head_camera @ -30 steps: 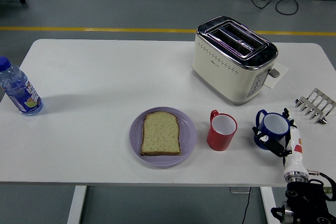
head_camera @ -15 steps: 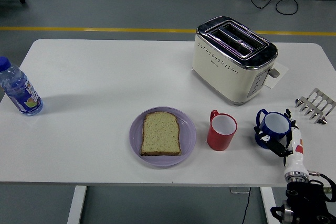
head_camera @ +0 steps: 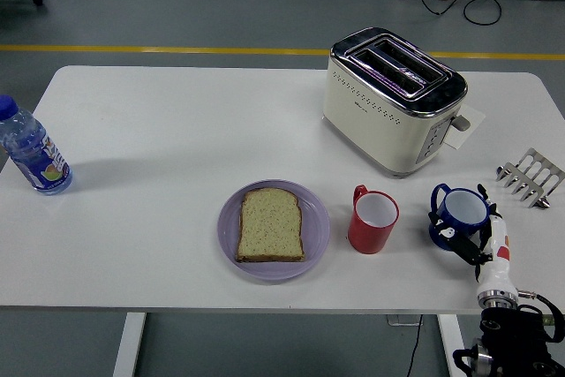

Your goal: Pick up the cup,pour liquid into bread,place the cup on the desk

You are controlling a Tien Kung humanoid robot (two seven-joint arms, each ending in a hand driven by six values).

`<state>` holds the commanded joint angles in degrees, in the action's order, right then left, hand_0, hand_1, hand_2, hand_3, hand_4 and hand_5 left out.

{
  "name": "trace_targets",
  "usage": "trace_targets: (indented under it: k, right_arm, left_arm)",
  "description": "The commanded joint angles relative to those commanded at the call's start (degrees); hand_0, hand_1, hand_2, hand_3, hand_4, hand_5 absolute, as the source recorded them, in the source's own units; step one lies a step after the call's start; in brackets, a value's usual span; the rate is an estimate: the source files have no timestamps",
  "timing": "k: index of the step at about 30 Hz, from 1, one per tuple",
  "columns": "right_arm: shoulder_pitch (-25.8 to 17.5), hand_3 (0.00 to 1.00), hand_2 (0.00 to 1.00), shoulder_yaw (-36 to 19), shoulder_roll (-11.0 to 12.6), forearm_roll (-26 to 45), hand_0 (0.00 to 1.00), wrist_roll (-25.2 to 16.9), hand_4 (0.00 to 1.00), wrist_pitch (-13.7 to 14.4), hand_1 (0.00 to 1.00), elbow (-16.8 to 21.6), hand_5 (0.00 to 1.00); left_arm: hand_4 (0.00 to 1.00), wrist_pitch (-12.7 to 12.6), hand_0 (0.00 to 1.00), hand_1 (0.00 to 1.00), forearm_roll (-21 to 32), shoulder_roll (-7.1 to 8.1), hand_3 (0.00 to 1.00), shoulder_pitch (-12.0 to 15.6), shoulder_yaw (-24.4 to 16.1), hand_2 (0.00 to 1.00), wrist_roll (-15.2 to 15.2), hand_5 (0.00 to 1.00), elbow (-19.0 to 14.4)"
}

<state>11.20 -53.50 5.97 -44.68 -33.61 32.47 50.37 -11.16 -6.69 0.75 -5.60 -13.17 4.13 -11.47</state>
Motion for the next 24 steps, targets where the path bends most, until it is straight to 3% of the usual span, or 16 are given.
trace_targets:
  k: [1,6,7,24]
  right_arm:
    - [-0.1,0.863,0.742,0.1,0.0,0.7,0.834,-0.5,0.892,0.1,0.694,-0.1,0.121]
    - [-0.2,0.863,0.742,0.5,0.0,2.4,0.834,-1.0,0.892,-0.1,0.694,-0.5,0.121]
    - [-0.2,0.815,0.68,0.7,0.0,2.6,0.677,-1.0,0.869,-0.1,0.626,-0.6,0.113]
    - [-0.3,0.788,0.65,1.1,0.0,4.4,0.632,-2.3,0.844,-0.4,0.599,-1.0,0.108]
  left_arm:
    - [0.24,0.0,0.633,0.64,0.0,-0.01,0.504,0.1,0.1,0.651,0.0,0.862,0.0]
    - [0.24,0.0,0.633,0.64,0.1,-0.07,0.504,0.3,0.4,0.651,0.0,0.862,0.0]
    - [0.24,0.0,0.634,0.64,0.1,-0.07,0.504,0.3,0.5,0.651,0.0,0.862,0.0]
    - [0.24,0.1,0.633,0.641,0.4,-0.16,0.504,0.6,1.0,0.651,0.0,0.862,0.1]
